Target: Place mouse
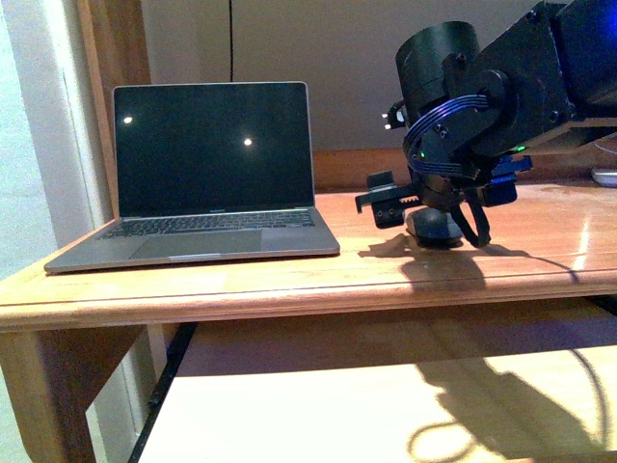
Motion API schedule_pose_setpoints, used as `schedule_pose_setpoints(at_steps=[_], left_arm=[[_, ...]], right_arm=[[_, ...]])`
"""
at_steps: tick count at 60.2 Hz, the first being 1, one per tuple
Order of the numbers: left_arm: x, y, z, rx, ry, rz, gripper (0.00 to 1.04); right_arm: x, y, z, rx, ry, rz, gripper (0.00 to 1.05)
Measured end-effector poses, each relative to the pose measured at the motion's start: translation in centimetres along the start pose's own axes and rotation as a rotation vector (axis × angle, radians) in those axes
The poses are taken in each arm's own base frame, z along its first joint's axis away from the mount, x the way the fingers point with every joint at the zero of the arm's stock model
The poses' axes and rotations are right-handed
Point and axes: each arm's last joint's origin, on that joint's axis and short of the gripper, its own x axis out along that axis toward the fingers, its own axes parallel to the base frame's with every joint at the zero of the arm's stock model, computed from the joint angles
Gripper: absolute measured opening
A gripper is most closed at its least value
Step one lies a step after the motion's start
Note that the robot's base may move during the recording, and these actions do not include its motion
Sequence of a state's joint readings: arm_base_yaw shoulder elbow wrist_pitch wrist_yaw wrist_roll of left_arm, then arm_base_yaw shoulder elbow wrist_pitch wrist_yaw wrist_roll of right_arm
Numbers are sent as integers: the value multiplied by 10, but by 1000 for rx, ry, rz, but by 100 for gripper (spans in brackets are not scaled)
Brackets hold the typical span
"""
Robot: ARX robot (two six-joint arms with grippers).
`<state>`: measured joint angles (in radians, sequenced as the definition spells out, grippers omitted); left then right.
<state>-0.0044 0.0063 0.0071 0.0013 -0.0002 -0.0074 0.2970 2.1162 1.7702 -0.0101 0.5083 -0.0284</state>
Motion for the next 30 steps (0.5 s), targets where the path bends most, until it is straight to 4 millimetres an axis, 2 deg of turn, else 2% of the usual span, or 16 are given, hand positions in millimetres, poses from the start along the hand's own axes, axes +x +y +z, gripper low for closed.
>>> schedule_pose_setpoints(at_steps=[7,14,23,30], left_arm=[[0,0,0,0,0,0,97],[0,0,0,0,0,0,97],[0,0,0,0,0,0,97],[0,0,0,0,0,0,97]], right_arm=[[-2,-4,-6,7,1,21,98],[-8,-21,-6,38,-17,26,97],[-34,-65,5,133,-79,42,97],[-74,-108,2,175,-145,94,97]])
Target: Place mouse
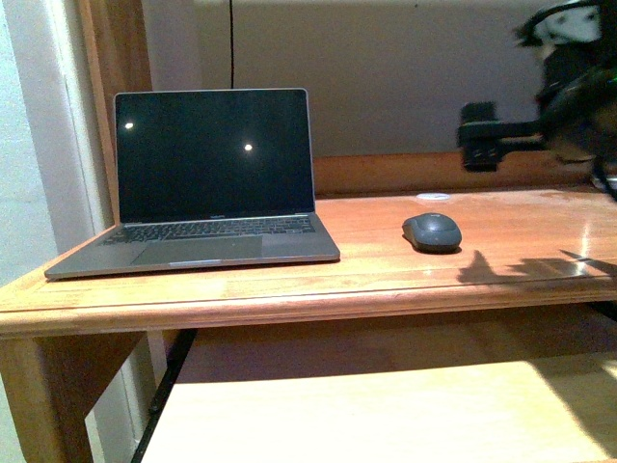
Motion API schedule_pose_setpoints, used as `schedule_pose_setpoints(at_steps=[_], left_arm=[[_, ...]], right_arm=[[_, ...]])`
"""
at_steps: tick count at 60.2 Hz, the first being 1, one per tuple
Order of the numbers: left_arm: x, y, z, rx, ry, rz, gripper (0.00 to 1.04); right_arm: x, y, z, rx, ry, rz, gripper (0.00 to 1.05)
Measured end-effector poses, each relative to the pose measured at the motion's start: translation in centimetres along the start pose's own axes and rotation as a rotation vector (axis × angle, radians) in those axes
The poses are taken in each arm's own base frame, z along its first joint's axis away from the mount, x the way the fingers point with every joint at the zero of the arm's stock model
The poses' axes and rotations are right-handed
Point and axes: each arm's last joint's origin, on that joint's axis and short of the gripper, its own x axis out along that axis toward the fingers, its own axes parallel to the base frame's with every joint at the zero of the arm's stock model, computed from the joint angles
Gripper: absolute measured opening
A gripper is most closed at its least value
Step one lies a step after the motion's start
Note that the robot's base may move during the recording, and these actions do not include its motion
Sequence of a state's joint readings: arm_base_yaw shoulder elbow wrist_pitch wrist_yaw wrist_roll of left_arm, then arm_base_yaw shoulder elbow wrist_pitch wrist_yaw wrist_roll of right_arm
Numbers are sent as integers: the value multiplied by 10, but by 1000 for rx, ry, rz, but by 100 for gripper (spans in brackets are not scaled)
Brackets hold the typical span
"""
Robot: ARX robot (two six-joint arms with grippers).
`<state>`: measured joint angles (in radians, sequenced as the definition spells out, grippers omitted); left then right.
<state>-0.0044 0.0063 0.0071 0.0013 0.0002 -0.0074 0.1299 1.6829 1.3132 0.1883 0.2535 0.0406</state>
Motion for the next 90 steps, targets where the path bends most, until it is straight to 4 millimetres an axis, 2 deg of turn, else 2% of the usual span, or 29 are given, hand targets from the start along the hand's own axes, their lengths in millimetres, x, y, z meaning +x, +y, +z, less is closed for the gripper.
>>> schedule_pose_setpoints(at_steps=[4,9,13,18,27,33,37,42,49,54,59,72,79,85,90], left_arm=[[0,0,0,0,0,0,97],[0,0,0,0,0,0,97],[0,0,0,0,0,0,97],[0,0,0,0,0,0,97],[0,0,0,0,0,0,97],[0,0,0,0,0,0,97],[0,0,0,0,0,0,97],[0,0,0,0,0,0,97],[0,0,0,0,0,0,97],[0,0,0,0,0,0,97],[0,0,0,0,0,0,97],[0,0,0,0,0,0,97],[0,0,0,0,0,0,97],[0,0,0,0,0,0,97],[0,0,0,0,0,0,97]], right_arm=[[-27,-21,-4,14,-33,58,97],[-63,-48,-22,-4,-45,149,97],[-87,-67,-47,-34,-13,216,97],[-117,-90,-92,-89,64,303,97],[-155,-112,-157,-167,199,451,97],[-174,-116,-177,-213,249,576,97],[-177,-115,-187,-262,270,585,97],[-175,-112,-197,-316,283,565,97],[-161,-99,-202,-388,275,528,97],[-148,-84,-207,-416,264,513,97],[-130,-60,-212,-416,265,488,97],[-68,-8,-197,-407,235,341,97],[-26,25,-183,-390,227,226,97],[-10,38,-179,-379,227,153,97],[-7,42,-178,-342,235,111,97]])
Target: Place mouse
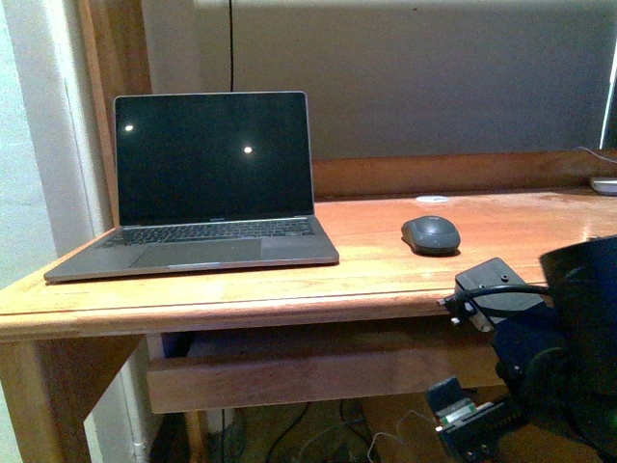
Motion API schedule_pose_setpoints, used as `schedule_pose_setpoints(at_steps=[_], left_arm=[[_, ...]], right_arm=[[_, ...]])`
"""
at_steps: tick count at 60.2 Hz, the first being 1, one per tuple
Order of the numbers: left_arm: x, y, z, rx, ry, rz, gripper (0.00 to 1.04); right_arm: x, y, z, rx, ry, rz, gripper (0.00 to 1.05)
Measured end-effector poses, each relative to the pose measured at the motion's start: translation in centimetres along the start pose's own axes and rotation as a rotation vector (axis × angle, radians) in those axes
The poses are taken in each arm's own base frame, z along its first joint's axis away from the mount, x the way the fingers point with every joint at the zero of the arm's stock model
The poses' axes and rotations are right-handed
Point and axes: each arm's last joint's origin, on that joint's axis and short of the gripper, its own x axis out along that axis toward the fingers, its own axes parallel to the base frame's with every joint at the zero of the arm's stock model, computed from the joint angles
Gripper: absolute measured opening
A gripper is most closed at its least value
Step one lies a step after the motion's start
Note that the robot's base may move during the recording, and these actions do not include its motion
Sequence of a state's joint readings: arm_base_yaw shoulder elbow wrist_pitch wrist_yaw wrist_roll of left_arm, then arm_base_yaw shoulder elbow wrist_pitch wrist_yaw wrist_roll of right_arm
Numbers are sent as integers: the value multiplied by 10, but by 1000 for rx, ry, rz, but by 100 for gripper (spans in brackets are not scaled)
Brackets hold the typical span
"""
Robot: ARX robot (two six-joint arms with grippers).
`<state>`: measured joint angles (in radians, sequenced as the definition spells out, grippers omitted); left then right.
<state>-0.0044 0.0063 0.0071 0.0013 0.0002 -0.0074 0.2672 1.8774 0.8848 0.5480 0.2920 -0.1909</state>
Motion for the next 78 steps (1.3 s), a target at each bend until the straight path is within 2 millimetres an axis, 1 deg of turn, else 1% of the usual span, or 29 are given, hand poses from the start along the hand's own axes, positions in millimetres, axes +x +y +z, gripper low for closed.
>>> schedule_pose_setpoints(at_steps=[10,16,19,21,24,25,26,27,28,29,31,32,33,36,38,39,41,47,53,57,60,62,64,65,66,69,70,72,78], left_arm=[[0,0,0,0,0,0,97],[0,0,0,0,0,0,97],[0,0,0,0,-1,0,97],[0,0,0,0,0,0,97],[0,0,0,0,0,0,97],[0,0,0,0,0,0,97],[0,0,0,0,0,0,97],[0,0,0,0,0,0,97],[0,0,0,0,0,0,97],[0,0,0,0,0,0,97],[0,0,0,0,0,0,97],[0,0,0,0,0,0,97],[0,0,0,0,0,0,97],[0,0,0,0,0,0,97],[0,0,0,0,0,0,97],[0,0,0,0,0,0,97],[0,0,0,0,0,0,97],[0,0,0,0,0,0,97],[0,0,0,0,0,0,97],[0,0,0,0,0,0,97],[0,0,0,0,0,0,97],[0,0,0,0,0,0,97],[0,0,0,0,0,0,97],[0,0,0,0,0,0,97],[0,0,0,0,0,1,97],[0,0,0,0,-1,0,97],[0,0,0,0,-1,0,97],[0,0,0,0,-1,0,97],[0,0,0,0,-1,0,97]], right_arm=[[-4,-4,3,72,-12,17,97],[-21,-22,5,138,-16,1,97],[-40,-35,4,197,1,-16,97],[-49,-39,3,217,5,-20,97],[-71,-50,-2,259,6,-30,97],[-76,-51,-4,272,8,-29,97],[-85,-54,-8,289,11,-25,97],[-90,-56,-10,297,14,-24,97],[-100,-59,-15,312,18,-23,97],[-105,-60,-17,318,21,-23,97],[-123,-65,-28,339,31,-35,97],[-128,-66,-30,347,33,-37,97],[-137,-68,-36,361,37,-38,97],[-154,-72,-47,383,41,-45,97],[-171,-75,-57,408,36,-61,97],[-175,-76,-59,411,33,-66,97],[-189,-78,-69,429,16,-85,97],[-216,-78,-89,482,-12,-95,97],[-236,-74,-101,530,-48,-100,97],[-242,-69,-109,556,-65,-102,97],[-243,-64,-110,563,-102,-85,97],[-242,-62,-111,545,-173,-37,93],[-240,-60,-114,503,-279,7,86],[-240,-61,-114,496,-291,10,85],[-240,-61,-115,462,-340,45,81],[-243,-68,-111,410,-415,29,73],[-244,-69,-111,402,-423,20,71],[-246,-71,-110,379,-446,-1,64],[-245,-72,-110,345,-440,-8,49]])
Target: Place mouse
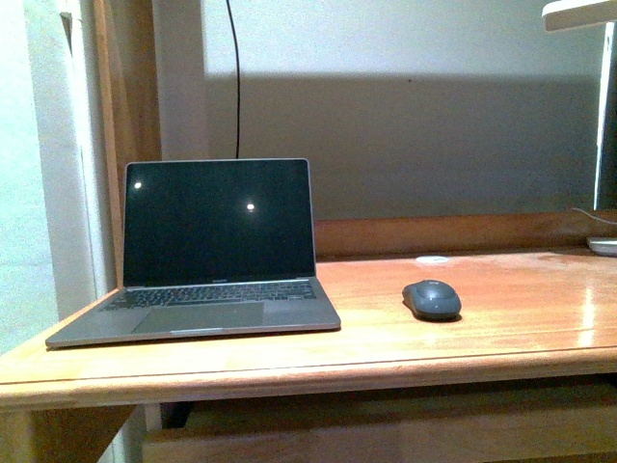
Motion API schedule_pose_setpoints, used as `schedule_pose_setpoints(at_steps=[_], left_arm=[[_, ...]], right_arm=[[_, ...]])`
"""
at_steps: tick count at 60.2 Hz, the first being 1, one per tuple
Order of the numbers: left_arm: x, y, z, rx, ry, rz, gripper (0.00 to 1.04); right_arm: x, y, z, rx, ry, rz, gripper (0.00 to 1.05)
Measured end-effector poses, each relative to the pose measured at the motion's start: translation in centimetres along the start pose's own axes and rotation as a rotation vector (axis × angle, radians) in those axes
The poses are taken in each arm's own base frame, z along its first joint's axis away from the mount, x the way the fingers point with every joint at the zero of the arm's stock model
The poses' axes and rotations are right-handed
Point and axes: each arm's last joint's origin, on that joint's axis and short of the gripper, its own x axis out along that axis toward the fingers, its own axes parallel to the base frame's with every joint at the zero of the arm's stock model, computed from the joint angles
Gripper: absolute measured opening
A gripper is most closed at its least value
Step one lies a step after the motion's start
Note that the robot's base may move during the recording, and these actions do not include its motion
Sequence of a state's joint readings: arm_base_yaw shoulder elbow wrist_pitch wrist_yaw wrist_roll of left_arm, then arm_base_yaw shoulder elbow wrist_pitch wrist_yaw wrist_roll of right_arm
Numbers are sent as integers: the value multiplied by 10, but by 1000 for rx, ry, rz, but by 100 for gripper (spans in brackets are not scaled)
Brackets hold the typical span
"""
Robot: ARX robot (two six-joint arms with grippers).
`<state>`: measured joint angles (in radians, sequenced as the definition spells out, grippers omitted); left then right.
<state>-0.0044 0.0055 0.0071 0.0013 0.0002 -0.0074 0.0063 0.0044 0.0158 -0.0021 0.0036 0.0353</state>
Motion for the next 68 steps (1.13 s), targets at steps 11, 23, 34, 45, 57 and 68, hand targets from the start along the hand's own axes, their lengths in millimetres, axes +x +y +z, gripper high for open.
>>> schedule_pose_setpoints(at_steps=[11,23,34,45,57,68], left_arm=[[0,0,0,0,0,0,97],[0,0,0,0,0,0,97],[0,0,0,0,0,0,97],[0,0,0,0,0,0,97],[0,0,0,0,0,0,97],[0,0,0,0,0,0,97]], right_arm=[[0,0,0,-23,-2,-1,16],[0,0,0,-31,-2,-1,29],[0,0,0,-31,-2,-1,63],[0,0,0,-31,-2,-1,94],[0,0,0,-31,-2,-1,97],[0,0,0,-31,-2,-1,97]])
